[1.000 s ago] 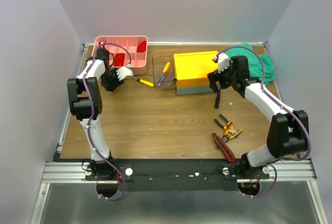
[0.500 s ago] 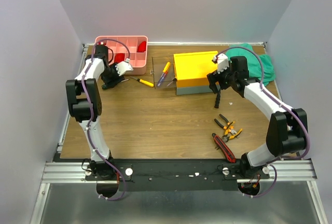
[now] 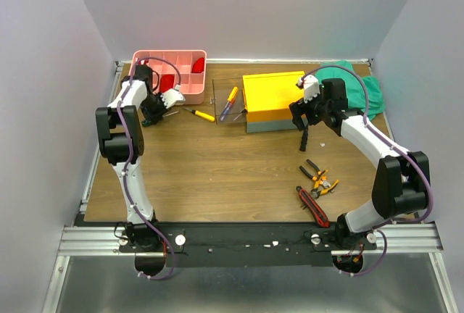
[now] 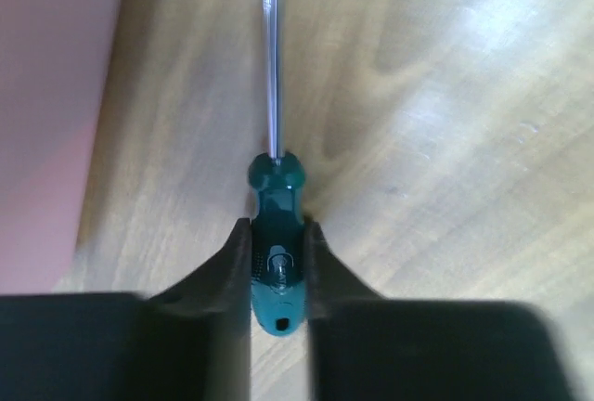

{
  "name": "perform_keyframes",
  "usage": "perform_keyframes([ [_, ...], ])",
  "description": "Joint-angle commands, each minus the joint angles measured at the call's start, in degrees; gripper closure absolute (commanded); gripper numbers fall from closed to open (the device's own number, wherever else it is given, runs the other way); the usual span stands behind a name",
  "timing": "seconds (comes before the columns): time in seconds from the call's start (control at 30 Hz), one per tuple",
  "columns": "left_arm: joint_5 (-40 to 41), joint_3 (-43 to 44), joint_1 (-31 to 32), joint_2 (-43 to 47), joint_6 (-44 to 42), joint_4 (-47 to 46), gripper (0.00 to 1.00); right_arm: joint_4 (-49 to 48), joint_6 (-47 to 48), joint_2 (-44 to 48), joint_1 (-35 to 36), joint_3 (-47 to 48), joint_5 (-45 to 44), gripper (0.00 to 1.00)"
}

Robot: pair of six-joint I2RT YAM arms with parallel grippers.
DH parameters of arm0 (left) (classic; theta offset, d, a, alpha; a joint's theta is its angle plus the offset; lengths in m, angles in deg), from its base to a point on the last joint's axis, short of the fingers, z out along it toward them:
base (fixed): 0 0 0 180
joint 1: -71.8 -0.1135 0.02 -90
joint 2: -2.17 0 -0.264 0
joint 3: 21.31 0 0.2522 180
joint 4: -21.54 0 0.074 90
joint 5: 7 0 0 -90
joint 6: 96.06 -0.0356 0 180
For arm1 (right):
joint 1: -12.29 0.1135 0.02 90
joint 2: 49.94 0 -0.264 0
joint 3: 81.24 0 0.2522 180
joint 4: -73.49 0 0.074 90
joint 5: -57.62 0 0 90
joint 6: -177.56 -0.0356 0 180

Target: Sort the tools into containers

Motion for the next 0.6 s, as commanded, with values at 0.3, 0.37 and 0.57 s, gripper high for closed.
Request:
perform_keyframes([
  [0.3, -36.7, 26.4, 8.1, 6.2, 19.6, 18.0, 1.0, -0.5, 1.2, 0.1, 0.0, -1.2, 0.6, 0.04],
  [0.37, -38.9, 25.8, 10.5, 6.8, 29.0, 6.8, 1.0, -0.5, 1.2, -0.4, -0.1, -0.9, 0.9, 0.04],
  [0.57, -36.2, 18.9, 15.0, 7.3, 56.0, -15.7, 1.0, -0.2, 1.7, -0.4, 0.0, -0.1, 0.5, 0.04],
])
